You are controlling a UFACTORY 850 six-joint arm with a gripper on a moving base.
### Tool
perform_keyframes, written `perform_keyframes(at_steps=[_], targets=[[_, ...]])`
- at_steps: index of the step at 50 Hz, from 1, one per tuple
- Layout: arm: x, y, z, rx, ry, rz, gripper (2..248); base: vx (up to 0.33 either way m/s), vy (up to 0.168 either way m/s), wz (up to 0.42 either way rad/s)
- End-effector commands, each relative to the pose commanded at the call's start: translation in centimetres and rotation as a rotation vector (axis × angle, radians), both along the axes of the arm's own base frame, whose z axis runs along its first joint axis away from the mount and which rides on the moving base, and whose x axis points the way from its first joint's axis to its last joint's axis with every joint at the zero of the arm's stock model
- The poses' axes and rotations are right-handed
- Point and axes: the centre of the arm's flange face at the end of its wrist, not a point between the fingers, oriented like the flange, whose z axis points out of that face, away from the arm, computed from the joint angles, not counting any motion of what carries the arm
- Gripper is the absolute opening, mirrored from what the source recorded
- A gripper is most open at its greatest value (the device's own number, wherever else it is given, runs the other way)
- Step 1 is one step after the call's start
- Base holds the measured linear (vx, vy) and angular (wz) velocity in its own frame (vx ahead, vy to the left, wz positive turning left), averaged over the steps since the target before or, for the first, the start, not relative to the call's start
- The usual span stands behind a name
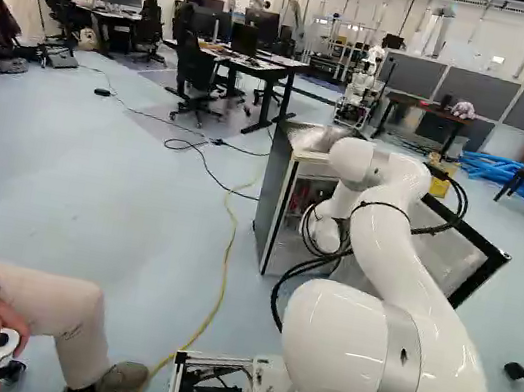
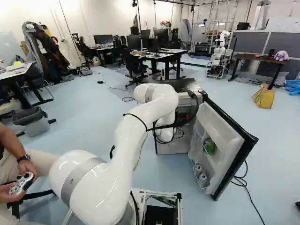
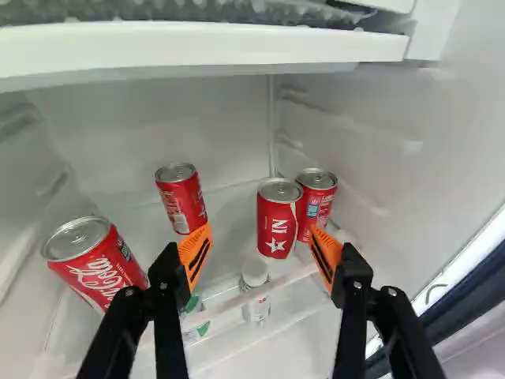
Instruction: Grab a drink from the fridge
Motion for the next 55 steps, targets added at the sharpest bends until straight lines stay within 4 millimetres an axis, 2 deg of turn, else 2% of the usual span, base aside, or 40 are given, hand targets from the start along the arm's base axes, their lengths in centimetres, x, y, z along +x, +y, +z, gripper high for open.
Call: perform_keyframes(at_steps=[32,55], targets=[[0.04,-0.01,-0.01,0.000,-0.001,-0.001,182,0.000,0.000,0.000],[0.79,-0.17,-0.32,-0.004,-0.015,-0.012,182,0.000,0.000,0.000]])
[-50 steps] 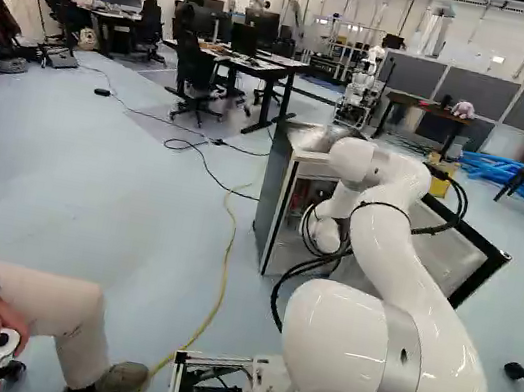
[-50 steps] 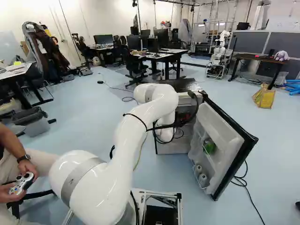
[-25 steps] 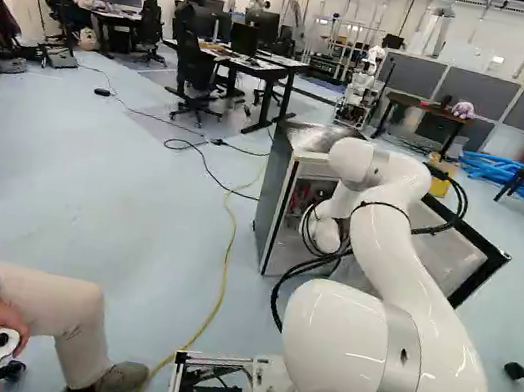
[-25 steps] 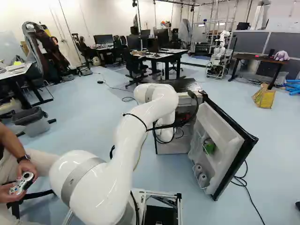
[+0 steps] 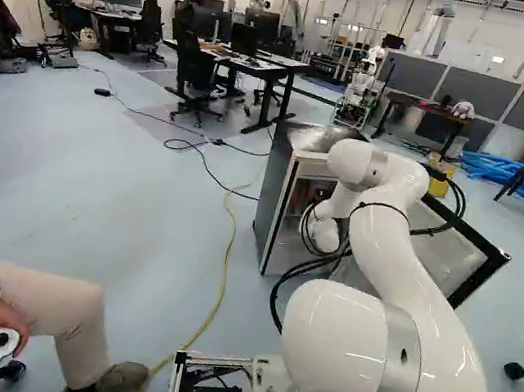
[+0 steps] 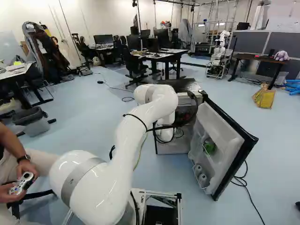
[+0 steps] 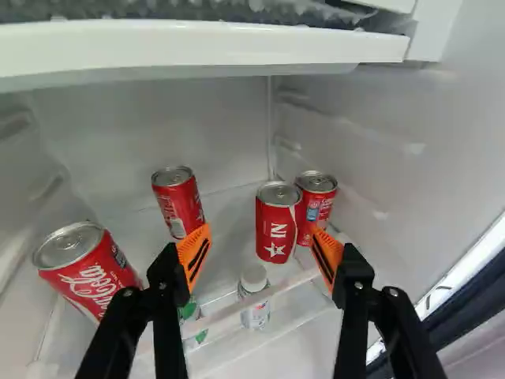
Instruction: Grab a drink from the fridge
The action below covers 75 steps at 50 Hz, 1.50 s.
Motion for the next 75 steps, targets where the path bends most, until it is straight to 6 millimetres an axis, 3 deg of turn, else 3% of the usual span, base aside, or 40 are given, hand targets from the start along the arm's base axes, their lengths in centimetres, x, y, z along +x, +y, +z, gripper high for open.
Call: perform_keyframes(at_steps=[66,67,75], targets=[[2.2,-0.5,-1.4,0.008,0.005,-0.042,181,0.000,0.000,0.000],[2.2,-0.5,-1.5,0.008,0.005,-0.043,168,0.000,0.000,0.000],[2.1,-0.5,-1.5,0.011,0.011,-0.049,156,0.000,0.000,0.000]])
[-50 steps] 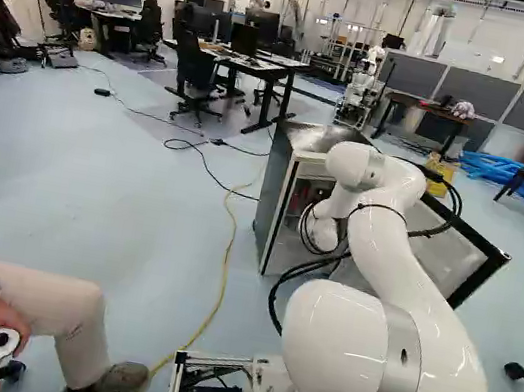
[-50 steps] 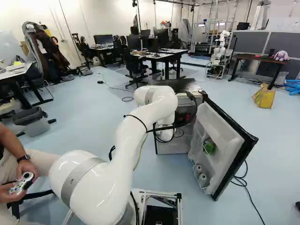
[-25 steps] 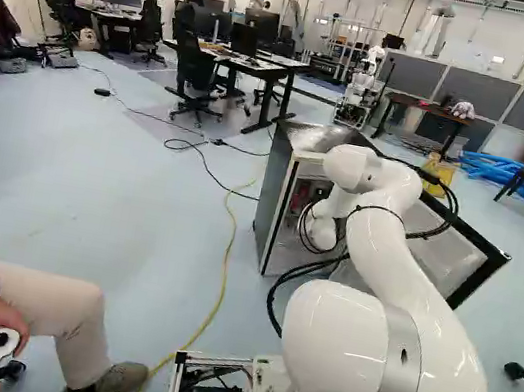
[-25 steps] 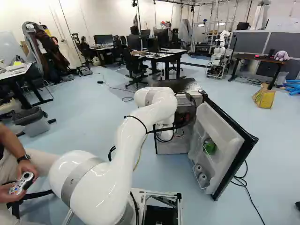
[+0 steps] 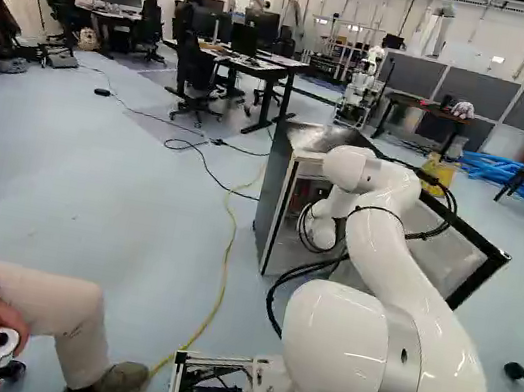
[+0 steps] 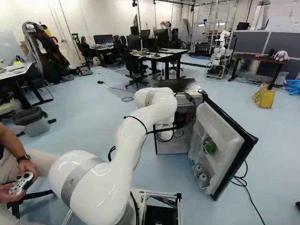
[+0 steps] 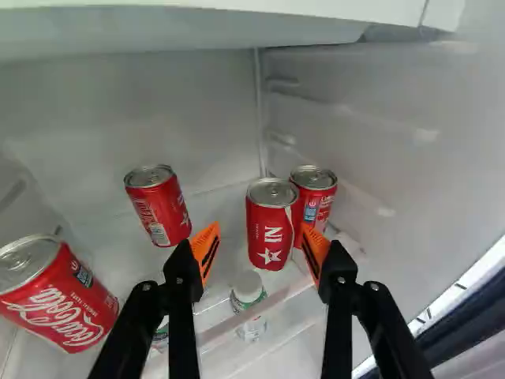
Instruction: Grab a drink from the fridge
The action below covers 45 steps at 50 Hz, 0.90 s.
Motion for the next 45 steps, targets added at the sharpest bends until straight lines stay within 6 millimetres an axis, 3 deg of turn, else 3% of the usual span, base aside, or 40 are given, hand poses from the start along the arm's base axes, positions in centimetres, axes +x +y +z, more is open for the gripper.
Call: perform_keyframes(at_steps=[45], targets=[[1.1,-0.3,-0.7,0.004,-0.002,-0.017,158,0.000,0.000,0.000]])
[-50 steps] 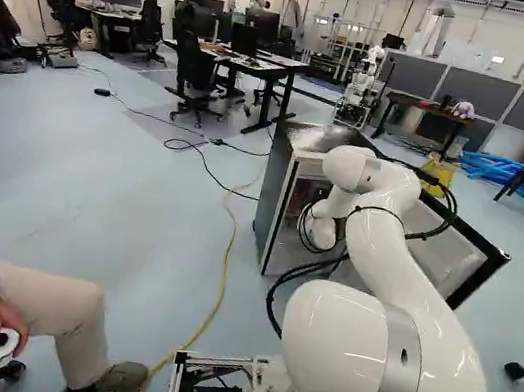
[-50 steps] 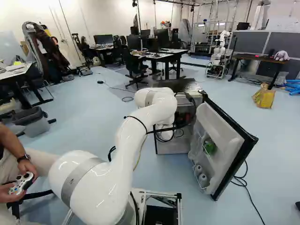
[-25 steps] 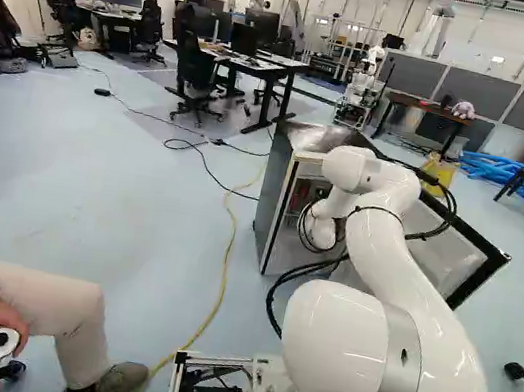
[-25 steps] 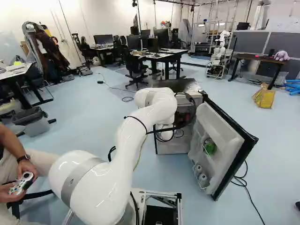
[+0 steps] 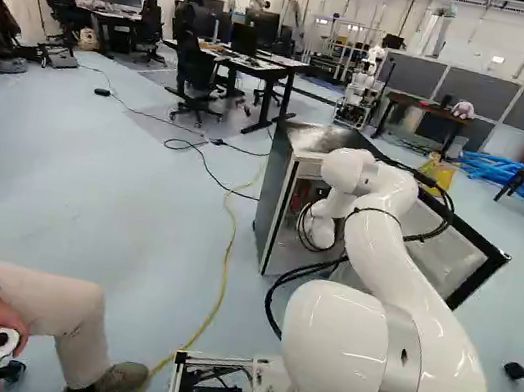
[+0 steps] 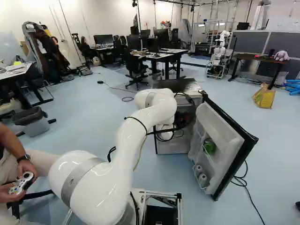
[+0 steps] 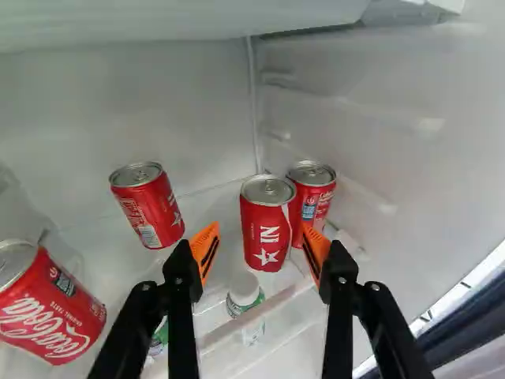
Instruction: Grab a drink from the fridge
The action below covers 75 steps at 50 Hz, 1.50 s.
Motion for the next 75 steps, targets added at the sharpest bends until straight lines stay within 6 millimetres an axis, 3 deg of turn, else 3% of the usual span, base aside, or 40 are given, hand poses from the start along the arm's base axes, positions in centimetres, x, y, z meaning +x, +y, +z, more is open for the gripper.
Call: perform_keyframes(at_steps=[42,75], targets=[[1.9,0.0,-0.6,-0.022,-0.059,0.009,158,0.000,0.000,0.000],[2.4,0.6,-0.7,-0.024,-0.064,0.019,158,0.000,0.000,0.000]])
